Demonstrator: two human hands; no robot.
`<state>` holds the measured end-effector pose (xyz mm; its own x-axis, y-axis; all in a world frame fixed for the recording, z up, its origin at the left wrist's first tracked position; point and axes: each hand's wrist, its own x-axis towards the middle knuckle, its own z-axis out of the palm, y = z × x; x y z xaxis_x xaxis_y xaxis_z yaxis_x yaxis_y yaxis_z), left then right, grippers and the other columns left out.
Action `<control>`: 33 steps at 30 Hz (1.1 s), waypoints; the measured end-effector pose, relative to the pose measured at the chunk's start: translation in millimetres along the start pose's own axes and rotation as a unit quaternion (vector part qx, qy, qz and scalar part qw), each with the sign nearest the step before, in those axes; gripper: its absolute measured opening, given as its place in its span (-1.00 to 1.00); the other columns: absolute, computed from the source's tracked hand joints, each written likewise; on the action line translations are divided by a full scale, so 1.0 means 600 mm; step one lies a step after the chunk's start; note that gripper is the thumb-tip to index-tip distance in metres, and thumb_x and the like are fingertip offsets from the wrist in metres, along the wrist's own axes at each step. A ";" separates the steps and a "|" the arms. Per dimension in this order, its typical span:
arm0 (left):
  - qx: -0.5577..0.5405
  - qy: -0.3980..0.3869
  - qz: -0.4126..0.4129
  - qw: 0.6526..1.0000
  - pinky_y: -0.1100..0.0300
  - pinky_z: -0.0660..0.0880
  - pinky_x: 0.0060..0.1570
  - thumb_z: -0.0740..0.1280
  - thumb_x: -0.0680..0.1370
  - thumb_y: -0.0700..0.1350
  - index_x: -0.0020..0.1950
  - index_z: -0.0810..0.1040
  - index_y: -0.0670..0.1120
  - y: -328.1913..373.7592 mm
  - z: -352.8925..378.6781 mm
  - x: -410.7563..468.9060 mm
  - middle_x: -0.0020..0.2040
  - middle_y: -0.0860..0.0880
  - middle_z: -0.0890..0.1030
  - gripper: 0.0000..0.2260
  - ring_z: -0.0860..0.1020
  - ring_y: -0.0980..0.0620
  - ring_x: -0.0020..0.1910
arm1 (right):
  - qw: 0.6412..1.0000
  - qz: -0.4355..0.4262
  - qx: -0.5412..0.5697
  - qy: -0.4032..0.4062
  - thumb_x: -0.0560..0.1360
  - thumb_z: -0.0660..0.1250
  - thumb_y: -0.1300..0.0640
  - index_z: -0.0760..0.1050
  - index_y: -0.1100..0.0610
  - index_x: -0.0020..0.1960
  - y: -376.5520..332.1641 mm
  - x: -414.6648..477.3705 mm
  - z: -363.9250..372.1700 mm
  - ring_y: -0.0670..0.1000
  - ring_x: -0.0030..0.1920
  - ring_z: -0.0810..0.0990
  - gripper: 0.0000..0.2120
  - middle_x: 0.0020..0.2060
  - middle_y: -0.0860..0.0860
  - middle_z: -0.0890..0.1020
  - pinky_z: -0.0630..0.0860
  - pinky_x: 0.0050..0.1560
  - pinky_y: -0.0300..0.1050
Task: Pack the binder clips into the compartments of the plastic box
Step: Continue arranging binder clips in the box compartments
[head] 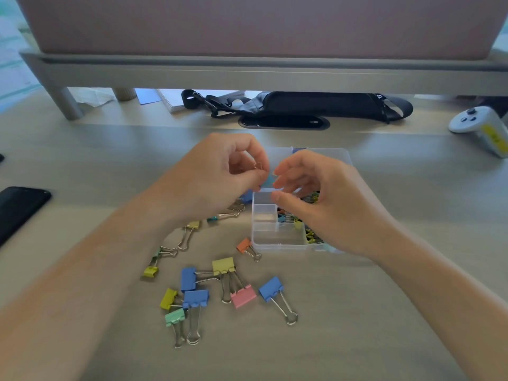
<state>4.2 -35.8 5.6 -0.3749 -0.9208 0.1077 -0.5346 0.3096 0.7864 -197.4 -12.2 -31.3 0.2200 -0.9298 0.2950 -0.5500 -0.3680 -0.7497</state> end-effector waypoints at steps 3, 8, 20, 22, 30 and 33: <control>-0.017 -0.017 -0.020 1.000 -0.16 0.64 0.04 0.52 0.52 -0.20 -0.10 0.65 -0.08 -0.002 0.001 -0.003 -0.22 -0.01 0.75 -0.93 0.73 -0.07 -0.16 | 1.000 0.002 0.016 -0.002 0.51 0.54 0.14 0.66 0.03 -0.01 0.005 0.012 0.001 -0.13 -0.16 0.71 -0.90 -0.21 -0.13 0.73 0.66 0.00 -0.11; 0.055 -0.029 -0.014 0.998 0.06 0.67 -0.02 0.58 0.44 -0.20 -0.19 0.70 -0.04 -0.003 0.007 -0.005 -0.25 0.08 0.74 -0.90 0.71 0.15 -0.21 | 1.000 -0.013 -0.011 -0.011 0.48 0.57 0.21 0.72 -0.02 -0.12 0.019 0.001 -0.001 -0.18 -0.20 0.70 -0.87 -0.27 -0.21 0.72 0.62 -0.06 -0.29; 0.157 0.001 -0.011 0.988 0.42 0.50 -0.27 0.56 0.39 -0.22 -0.11 0.54 0.06 -0.004 0.014 -0.009 -0.31 0.19 0.70 -0.73 0.63 0.30 -0.30 | 0.998 -0.049 -0.041 -0.003 0.47 0.59 0.12 0.68 -0.07 -0.09 0.021 -0.002 0.007 -0.14 -0.15 0.68 -0.87 -0.24 -0.21 0.71 0.62 -0.04 -0.16; 0.163 0.010 -0.011 0.986 0.47 0.46 -0.29 0.56 0.39 -0.21 -0.12 0.54 0.06 -0.003 0.019 -0.009 -0.33 0.21 0.69 -0.74 0.62 0.32 -0.29 | 0.997 -0.057 -0.058 -0.003 0.48 0.58 0.14 0.69 -0.05 -0.08 0.022 -0.003 0.005 -0.17 -0.13 0.68 -0.88 -0.24 -0.22 0.71 0.60 -0.04 -0.24; 0.179 0.029 -0.003 0.983 0.37 0.51 -0.23 0.55 0.38 -0.22 -0.15 0.55 0.06 -0.007 0.034 -0.009 -0.36 0.19 0.68 -0.75 0.61 0.31 -0.28 | 0.992 -0.076 -0.104 -0.002 0.47 0.57 0.19 0.73 -0.04 -0.09 0.020 -0.005 0.005 -0.27 -0.13 0.63 -0.87 -0.26 -0.22 0.70 0.46 -0.09 -0.50; 0.206 0.058 0.006 0.977 0.12 0.60 -0.14 0.53 0.37 -0.20 -0.19 0.56 0.08 -0.005 0.043 -0.012 -0.37 0.19 0.65 -0.78 0.61 0.25 -0.24 | 0.992 -0.075 -0.104 -0.002 0.47 0.57 0.18 0.74 -0.03 -0.09 0.020 -0.005 0.003 -0.19 -0.12 0.66 -0.88 -0.24 -0.22 0.71 0.54 -0.06 -0.38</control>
<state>-11.1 -23.7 -13.2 -0.3080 -0.9296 0.2024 -0.7991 0.3682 0.4753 -203.0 -14.0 -42.2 0.3142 -0.8649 0.3916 -0.6645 -0.4949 -0.5599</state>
